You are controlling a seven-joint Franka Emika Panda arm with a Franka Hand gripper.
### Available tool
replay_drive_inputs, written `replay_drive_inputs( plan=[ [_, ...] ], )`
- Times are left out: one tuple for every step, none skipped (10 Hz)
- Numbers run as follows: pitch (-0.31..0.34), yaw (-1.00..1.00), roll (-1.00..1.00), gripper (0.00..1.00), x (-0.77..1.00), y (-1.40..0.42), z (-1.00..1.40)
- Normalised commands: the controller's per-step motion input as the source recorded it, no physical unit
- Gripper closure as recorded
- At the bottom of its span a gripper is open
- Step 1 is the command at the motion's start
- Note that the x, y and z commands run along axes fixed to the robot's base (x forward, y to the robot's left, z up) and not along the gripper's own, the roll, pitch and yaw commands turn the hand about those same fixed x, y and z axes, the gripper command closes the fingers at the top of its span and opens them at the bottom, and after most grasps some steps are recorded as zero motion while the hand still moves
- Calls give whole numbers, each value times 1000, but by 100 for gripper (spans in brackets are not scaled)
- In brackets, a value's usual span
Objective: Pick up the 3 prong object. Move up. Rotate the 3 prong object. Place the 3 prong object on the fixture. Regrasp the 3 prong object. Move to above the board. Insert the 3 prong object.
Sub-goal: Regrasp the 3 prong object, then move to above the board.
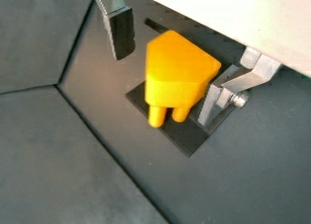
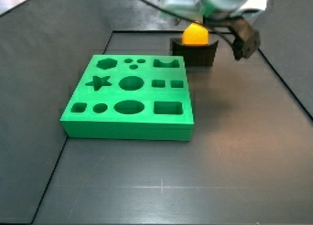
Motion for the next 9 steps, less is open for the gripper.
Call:
replay_drive_inputs(
  plan=[
    [-28, 29, 75, 0, 114, 30, -945],
    [-34, 27, 70, 0, 94, 20, -750],
    [-37, 23, 72, 0, 81, 14, -601],
    [-45, 20, 72, 0, 71, 8, -410],
    [-52, 16, 67, 0, 68, 9, -274],
    [0, 0, 0, 100, 0, 0, 0],
    [170, -106, -6, 100, -69, -76, 1000],
    [167, -99, -13, 100, -69, -79, 1000],
    [165, -56, -31, 100, -73, -77, 1000]
  ],
)
